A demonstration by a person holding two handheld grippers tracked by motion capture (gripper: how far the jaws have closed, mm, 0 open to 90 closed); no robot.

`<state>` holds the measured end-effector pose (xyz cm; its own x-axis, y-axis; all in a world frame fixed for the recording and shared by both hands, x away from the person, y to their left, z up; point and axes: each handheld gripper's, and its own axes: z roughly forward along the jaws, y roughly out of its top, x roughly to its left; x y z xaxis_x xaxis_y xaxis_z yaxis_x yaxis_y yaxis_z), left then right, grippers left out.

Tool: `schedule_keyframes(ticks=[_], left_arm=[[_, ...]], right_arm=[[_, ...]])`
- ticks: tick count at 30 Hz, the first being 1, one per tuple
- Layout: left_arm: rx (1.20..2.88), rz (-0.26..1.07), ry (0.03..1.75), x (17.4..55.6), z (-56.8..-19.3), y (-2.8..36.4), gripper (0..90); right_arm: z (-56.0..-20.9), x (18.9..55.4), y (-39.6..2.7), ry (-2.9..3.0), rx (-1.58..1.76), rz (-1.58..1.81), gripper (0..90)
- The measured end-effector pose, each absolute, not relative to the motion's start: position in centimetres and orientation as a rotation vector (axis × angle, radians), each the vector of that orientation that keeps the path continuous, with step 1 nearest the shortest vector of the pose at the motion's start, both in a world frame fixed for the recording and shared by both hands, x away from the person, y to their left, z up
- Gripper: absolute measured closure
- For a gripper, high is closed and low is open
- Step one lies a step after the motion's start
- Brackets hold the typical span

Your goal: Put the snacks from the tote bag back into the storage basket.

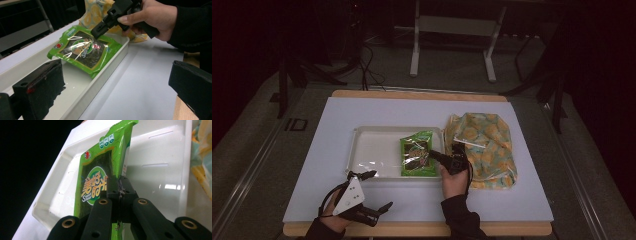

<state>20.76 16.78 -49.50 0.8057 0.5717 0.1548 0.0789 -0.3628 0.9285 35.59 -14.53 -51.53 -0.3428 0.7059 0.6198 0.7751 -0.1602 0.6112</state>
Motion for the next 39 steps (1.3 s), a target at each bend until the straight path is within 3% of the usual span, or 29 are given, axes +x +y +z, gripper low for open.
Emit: schedule_keyframes(ticks=[32, 39], left_arm=[[1.898, 0.56, 0.487, 20.9, -49.5, 16.7, 0.4], [1.899, 0.56, 0.487, 20.9, -49.5, 16.7, 0.4]], right_arm=[[-52.4, 35.3, -15.3, -2.112, -1.812, -1.423, 88.4], [-52.6, 35.5, -15.1, -2.144, -1.81, -1.391, 84.1]])
